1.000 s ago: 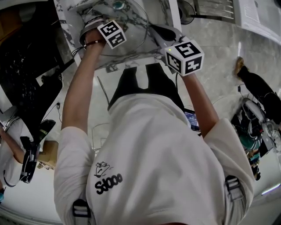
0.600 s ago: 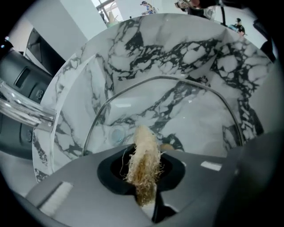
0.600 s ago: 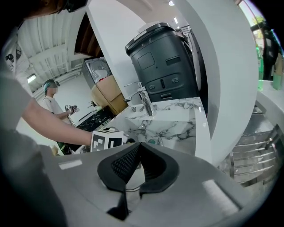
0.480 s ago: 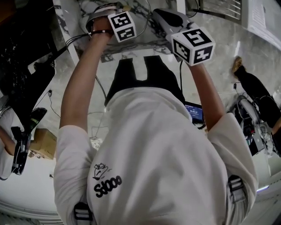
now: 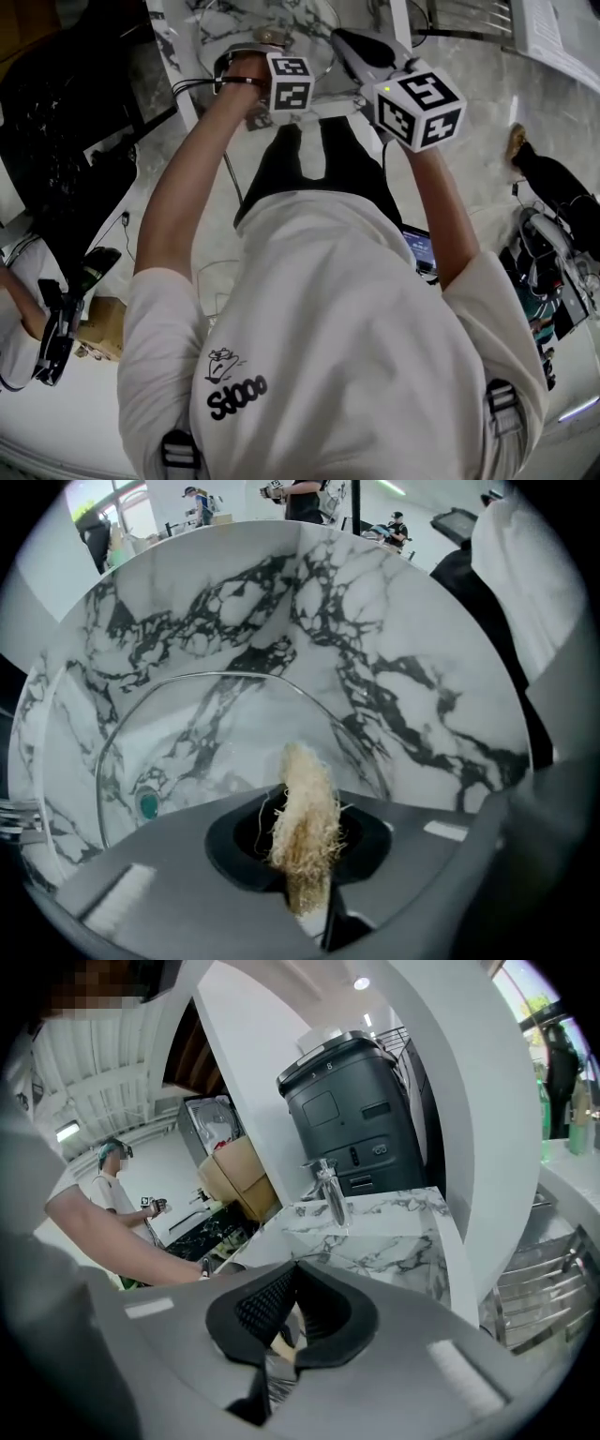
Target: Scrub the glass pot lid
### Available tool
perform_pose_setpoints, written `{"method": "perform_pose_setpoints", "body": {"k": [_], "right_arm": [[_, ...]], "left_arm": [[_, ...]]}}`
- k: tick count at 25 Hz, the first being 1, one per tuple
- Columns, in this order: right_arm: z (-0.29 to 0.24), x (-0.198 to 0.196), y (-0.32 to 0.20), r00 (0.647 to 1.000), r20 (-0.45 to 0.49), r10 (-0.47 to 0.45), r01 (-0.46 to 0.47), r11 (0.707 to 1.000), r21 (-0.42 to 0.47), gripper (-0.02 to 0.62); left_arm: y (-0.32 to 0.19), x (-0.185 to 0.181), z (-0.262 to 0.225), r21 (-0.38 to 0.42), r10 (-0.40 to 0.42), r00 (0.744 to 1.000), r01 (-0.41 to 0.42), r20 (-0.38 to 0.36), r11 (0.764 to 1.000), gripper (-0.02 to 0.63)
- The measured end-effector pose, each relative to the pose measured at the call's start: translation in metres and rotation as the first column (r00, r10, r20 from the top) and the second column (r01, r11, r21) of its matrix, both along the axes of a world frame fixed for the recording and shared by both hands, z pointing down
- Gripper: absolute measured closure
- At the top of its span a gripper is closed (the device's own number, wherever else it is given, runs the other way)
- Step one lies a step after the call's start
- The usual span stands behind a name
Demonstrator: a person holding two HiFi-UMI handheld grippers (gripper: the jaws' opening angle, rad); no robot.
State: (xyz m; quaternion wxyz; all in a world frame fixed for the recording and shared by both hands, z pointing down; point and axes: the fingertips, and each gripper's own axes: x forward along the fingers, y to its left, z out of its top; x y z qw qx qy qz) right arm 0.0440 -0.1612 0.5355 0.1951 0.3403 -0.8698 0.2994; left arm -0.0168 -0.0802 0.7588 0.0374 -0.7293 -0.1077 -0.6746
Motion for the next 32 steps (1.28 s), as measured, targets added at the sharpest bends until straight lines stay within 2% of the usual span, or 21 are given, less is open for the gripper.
{"method": "perform_pose_setpoints", "body": {"k": [2, 6, 9, 14, 17, 19, 22, 25, 28, 32], "right_arm": [[-0.013, -0.005, 0.006, 1.0, 0.019, 0.019, -0.02, 1.0, 0.017, 0.592], [-0.029, -0.006, 0.018, 0.998, 0.027, 0.06, -0.061, 0.997, 0.041, 0.592], [-0.035, -0.004, 0.028, 0.996, 0.021, 0.083, -0.084, 0.995, 0.05, 0.592], [-0.047, -0.005, 0.044, 0.995, 0.013, 0.096, -0.097, 0.992, 0.076, 0.592], [-0.059, -0.006, 0.046, 0.995, 0.009, 0.102, -0.103, 0.989, 0.106, 0.592], [-0.07, -0.008, 0.044, 0.995, 0.007, 0.102, -0.102, 0.986, 0.134, 0.592], [-0.09, -0.008, 0.039, 0.994, 0.009, 0.11, -0.11, 0.977, 0.182, 0.592], [-0.112, -0.007, 0.031, 0.993, 0.005, 0.118, -0.116, 0.963, 0.243, 0.592], [-0.131, -0.009, 0.03, 0.994, -0.01, 0.11, -0.103, 0.949, 0.297, 0.592], [-0.157, -0.014, 0.029, 0.994, -0.025, 0.102, -0.086, 0.925, 0.37, 0.592]], "left_arm": [[0.008, -0.003, -0.001, -0.052, 0.0, 1.0, 0.0, 0.0, 0.999, 0.551], [0.025, -0.008, -0.006, -0.162, -0.061, 0.998, 0.057, -0.021, 0.985, 0.551], [0.034, -0.012, -0.012, -0.214, -0.066, 0.997, 0.056, -0.039, 0.975, 0.551], [0.036, -0.018, -0.025, -0.176, -0.08, 0.995, 0.068, -0.062, 0.982, 0.551], [0.022, -0.013, -0.047, -0.102, -0.153, 0.978, 0.139, -0.14, 0.985, 0.551], [0.003, -0.015, -0.066, -0.031, -0.219, 0.955, 0.218, -0.199, 0.976, 0.551], [-0.025, -0.022, -0.102, 0.062, -0.302, 0.911, 0.331, -0.28, 0.942, 0.551], [-0.053, -0.025, -0.146, 0.134, -0.354, 0.851, 0.432, -0.387, 0.892, 0.551], [-0.073, -0.031, -0.19, 0.212, -0.356, 0.8, 0.501, -0.482, 0.839, 0.551], [-0.09, -0.036, -0.251, 0.253, -0.349, 0.715, 0.589, -0.606, 0.768, 0.551]]}}
